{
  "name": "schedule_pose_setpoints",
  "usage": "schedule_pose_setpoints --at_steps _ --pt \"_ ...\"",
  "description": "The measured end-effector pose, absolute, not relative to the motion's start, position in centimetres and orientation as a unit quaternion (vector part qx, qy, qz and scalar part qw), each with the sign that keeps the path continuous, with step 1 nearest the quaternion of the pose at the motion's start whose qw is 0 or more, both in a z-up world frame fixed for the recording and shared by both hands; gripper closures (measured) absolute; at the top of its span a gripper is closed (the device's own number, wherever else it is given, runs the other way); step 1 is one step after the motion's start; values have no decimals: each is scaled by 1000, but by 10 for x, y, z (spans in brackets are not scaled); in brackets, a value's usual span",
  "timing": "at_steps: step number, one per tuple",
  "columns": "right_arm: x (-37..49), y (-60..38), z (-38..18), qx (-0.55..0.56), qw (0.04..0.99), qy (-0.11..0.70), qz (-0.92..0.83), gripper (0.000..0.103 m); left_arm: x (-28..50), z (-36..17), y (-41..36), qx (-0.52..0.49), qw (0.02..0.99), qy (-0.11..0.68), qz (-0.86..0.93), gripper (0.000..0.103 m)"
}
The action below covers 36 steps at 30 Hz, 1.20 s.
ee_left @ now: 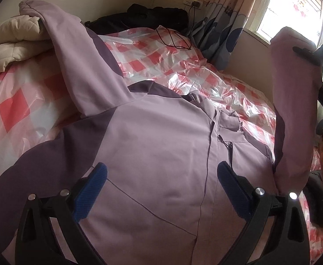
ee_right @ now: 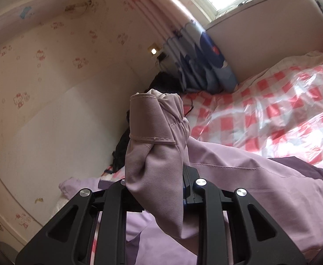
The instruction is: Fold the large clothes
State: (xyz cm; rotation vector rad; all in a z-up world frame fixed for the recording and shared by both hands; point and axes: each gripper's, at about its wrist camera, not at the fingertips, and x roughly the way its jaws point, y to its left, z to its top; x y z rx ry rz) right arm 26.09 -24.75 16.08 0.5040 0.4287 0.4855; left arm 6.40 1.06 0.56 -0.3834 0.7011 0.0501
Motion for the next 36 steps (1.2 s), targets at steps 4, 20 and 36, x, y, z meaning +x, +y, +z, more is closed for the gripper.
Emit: schedule_pose_setpoints --at_steps 4,20,36 --pt "267 -208 135 224 912 232 252 82 66 4 11 -184 918 350 26 7" --pt "299 -135 49 184 892 319 261 81 70 -5 13 -194 906 374 32 7" --pt "326 -108 -20 145 875 385 254 77 66 -8 7 -191 904 382 33 7"
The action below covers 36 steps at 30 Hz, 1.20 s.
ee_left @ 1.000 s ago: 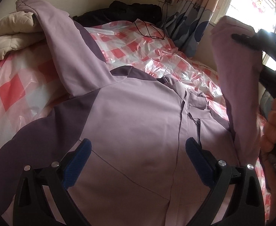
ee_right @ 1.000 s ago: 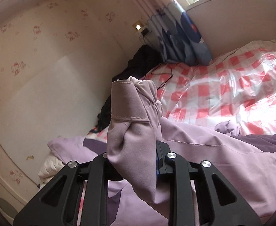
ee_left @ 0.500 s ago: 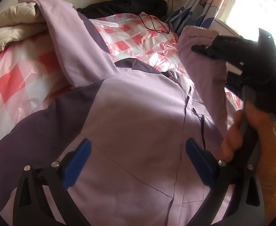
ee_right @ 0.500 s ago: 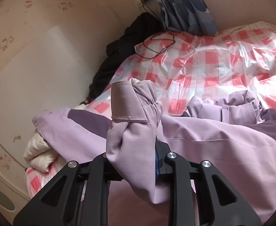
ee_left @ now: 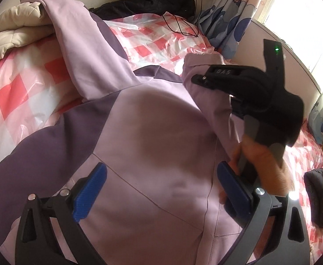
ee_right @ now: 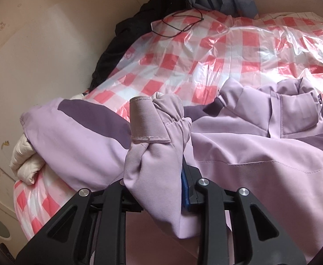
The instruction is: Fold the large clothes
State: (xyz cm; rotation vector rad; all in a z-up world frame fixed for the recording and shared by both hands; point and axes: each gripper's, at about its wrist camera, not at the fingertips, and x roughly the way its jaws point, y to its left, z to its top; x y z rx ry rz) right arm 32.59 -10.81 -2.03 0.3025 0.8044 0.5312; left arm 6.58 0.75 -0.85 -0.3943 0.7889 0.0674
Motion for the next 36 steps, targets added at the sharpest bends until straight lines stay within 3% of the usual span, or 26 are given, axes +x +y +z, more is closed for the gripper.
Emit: schedule_pose_setpoints --at_steps 4,6,8,11,15,21,24,28,36 --pt "333 -104 -33 151 871 397 246 66 67 -8 8 -191 904 382 32 7" --pt "337 -99 -40 158 864 406 252 37 67 -8 9 -191 903 382 31 7" --pt "339 -86 -52 151 849 430 266 21 67 -8 10 -194 902 384 31 7" --pt "333 -70 -56 125 838 448 284 20 68 -8 12 -197 902 384 30 7" --pt "303 -99 -28 161 854 404 284 20 69 -6 14 -200 902 381 31 7" --pt "231 -228 13 166 917 345 111 18 69 -7 15 -205 901 381 32 7" --pt "213 -288 -5 206 912 353 43 16 70 -8 12 -197 903 380 35 7" --pt "236 -320 -72 238 860 451 36 16 70 -12 9 -185 904 383 37 7" --pt "151 -301 -16 217 906 344 114 15 58 39 44 -173 938 299 40 7"
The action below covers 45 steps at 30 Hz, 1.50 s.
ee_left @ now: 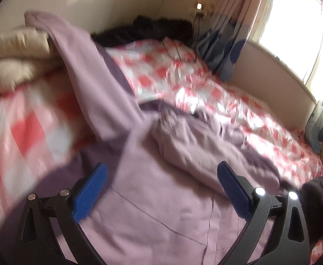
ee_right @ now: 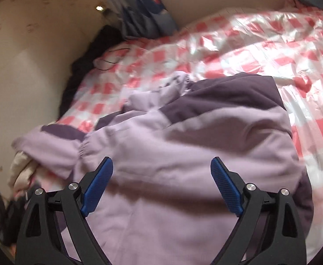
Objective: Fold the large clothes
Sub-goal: 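Grasp the other sleeve cuff again with the left gripper, then lift the sleeve and lay it over the jacket body, open left gripper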
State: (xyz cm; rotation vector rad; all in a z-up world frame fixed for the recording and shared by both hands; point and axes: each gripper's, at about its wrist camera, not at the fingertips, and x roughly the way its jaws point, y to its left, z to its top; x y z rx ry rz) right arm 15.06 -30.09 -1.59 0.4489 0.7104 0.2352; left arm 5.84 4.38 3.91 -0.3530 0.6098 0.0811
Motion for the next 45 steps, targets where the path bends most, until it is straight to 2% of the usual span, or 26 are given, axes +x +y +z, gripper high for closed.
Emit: schedule_pose_setpoints --at_steps 5,11,17,23,29,30,31,32,33,34,37,41,45 --pt "94 -293 -25 212 907 328 159 12 60 121 128 -126 967 189 119 7" --pt "86 -309 -54 314 866 344 181 12 109 196 281 -173 942 169 232 7" --pt "86 -304 -68 304 865 360 174 12 163 189 368 -268 904 218 253 7" --pt "90 -303 -77 304 863 367 170 12 212 165 390 -293 862 272 310 7" --pt "91 -303 -80 307 861 369 170 11 219 153 396 -291 859 256 335 8" --pt "91 -303 -80 307 860 369 170 11 224 152 393 -285 864 257 325 15" --pt "91 -304 -80 310 859 369 171 11 228 151 393 -284 867 261 316 35" --pt "91 -304 -80 312 858 369 172 11 231 149 394 -284 867 266 311 44" --pt "90 -305 -80 315 858 368 173 11 233 147 394 -293 869 267 295 62" --pt "91 -306 -81 317 857 368 173 11 234 147 396 -306 870 268 277 70" --pt "90 -307 -80 321 856 368 173 11 227 147 398 -339 870 251 254 78" --pt "90 -310 -78 330 853 365 173 11 216 163 387 -365 881 213 211 82" --pt "90 -314 -77 345 849 361 173 11 214 206 350 -357 906 175 146 83"
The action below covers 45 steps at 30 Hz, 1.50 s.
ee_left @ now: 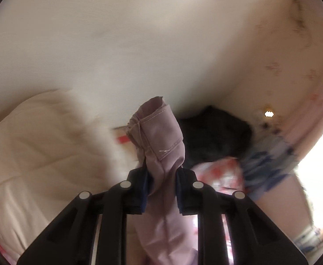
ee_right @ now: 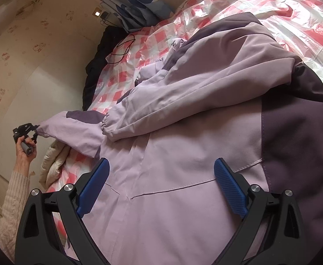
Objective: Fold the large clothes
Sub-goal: 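Lift the sleeve and lay it over the jacket body, open left gripper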
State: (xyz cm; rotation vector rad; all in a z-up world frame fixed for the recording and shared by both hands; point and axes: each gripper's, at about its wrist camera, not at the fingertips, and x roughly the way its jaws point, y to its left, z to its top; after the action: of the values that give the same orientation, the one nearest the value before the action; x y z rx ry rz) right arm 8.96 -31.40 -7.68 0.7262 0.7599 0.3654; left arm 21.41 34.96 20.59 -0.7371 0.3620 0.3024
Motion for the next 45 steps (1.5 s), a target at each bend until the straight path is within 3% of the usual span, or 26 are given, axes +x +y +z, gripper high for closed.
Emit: schedule_pose_setpoints --at_steps 11,20,33,45 --pt "86 -320 -68 360 845 360 161 11 213 282 189 -285 947 148 -24 85" --pt "80 -339 -58 384 848 339 135 11 204 282 54 -238 942 176 -157 85" --pt "66 -392 -51 452 838 286 105 9 203 148 -136 -174 884 296 -317 85" --pt "59 -421 -60 502 818 265 88 8 185 24 -223 -91 846 388 -354 85"
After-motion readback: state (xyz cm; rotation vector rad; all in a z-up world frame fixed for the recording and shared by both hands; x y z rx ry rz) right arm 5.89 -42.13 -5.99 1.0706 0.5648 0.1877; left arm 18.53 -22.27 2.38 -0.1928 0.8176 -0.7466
